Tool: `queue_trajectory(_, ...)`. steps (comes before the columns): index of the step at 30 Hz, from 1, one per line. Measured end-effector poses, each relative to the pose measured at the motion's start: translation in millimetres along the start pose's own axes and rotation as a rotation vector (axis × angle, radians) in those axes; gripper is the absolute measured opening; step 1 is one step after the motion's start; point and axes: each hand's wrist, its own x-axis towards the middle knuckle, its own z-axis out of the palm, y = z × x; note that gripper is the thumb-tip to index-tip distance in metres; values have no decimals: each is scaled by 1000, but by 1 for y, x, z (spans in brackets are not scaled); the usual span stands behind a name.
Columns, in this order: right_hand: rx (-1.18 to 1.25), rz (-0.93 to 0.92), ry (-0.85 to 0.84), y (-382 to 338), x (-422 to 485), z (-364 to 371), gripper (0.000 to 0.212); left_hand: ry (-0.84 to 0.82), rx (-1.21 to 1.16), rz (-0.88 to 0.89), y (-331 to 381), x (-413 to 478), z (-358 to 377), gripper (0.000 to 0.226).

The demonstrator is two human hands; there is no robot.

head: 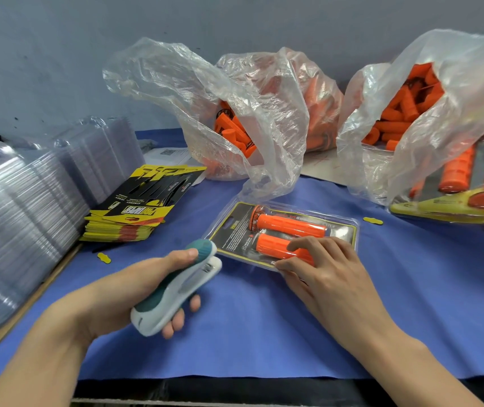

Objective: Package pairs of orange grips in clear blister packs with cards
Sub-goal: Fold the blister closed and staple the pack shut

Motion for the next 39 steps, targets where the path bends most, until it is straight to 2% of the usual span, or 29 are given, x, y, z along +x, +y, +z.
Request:
queue_trajectory(3, 1, -5, -4, 0, 0, 0, 20, -32, -25, -8, 4, 5, 23, 83)
queue_trajectory(7, 1, -14, -5, 1, -1, 1, 18, -56, -87, -5, 10, 12, 37, 76)
queue_trajectory(13, 3, -32, -6, 2, -1, 1, 11, -84, -92, 23, 9, 21, 47, 85)
queue_trajectory(22, -5, -63, -10, 2, -2, 3, 15, -160, -111, 75, 13, 32, 76, 69)
queue_trajectory(26, -7, -69, -10, 2, -2, 2, 12, -94, -157, 79, 16, 34, 79, 60)
queue_trajectory(32, 10, -45, -1, 2, -2, -1, 11, 68, -207, 58, 13, 33, 52, 58)
queue_trajectory(39, 11, -60, -8, 1, -4, 0, 15, 88, -267, 45, 11, 32, 34, 56)
